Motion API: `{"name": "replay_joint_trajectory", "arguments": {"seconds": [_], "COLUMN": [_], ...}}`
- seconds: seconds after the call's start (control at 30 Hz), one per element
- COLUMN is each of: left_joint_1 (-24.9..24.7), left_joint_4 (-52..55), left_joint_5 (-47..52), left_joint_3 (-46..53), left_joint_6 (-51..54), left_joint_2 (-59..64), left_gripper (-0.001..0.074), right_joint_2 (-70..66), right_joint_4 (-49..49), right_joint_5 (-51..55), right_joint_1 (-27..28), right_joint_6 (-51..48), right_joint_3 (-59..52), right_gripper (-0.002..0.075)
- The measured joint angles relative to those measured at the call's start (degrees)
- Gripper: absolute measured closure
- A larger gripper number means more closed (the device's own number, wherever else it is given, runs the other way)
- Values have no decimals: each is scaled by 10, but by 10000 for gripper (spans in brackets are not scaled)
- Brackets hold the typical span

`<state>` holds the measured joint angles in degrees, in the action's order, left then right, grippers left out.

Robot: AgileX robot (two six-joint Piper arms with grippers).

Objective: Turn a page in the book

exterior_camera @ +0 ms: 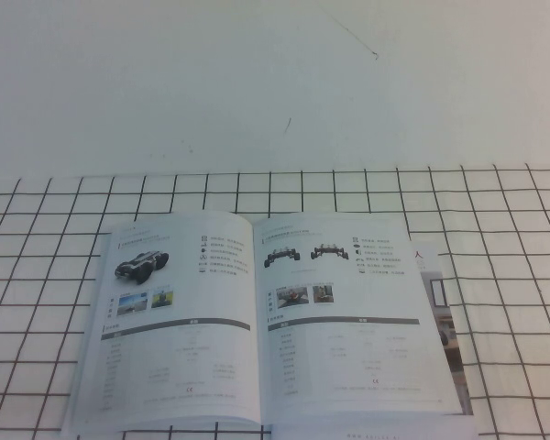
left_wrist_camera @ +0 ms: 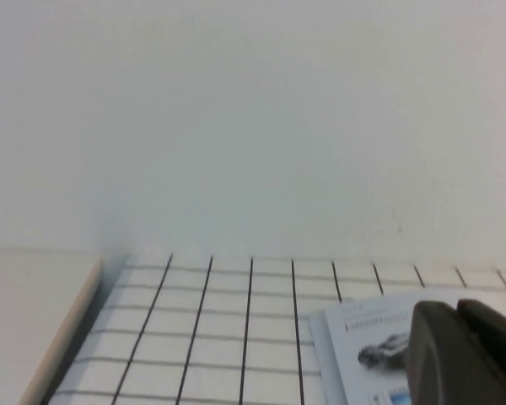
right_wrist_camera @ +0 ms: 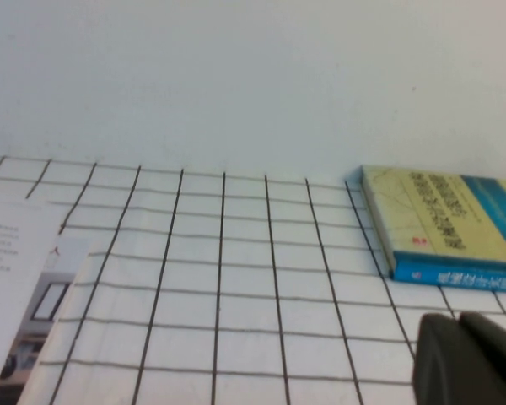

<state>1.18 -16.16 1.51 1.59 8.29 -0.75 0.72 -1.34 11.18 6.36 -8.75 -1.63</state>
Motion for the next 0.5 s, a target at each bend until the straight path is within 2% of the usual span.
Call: {"name": "replay_joint_trajectory", "arguments": {"seconds": [0.23, 0.33, 0.5], "left_joint_1": [0, 0, 0], "left_joint_4": [-17, -22, -24], "left_joint_5": [-117, -139, -139], "left_joint_3": [0, 0, 0], "left_joint_6": [-1, -1, -1], "left_joint_2": [0, 0, 0], "left_gripper": [737, 737, 737], "right_joint_2": [0, 0, 0], "right_joint_4": [0, 0, 0], "right_joint_5": [-136, -187, -208], "right_joint_1": [0, 0, 0], "right_joint_6": [1, 1, 1], "right_joint_3": [0, 0, 0], "right_gripper": [728, 728, 728]}}
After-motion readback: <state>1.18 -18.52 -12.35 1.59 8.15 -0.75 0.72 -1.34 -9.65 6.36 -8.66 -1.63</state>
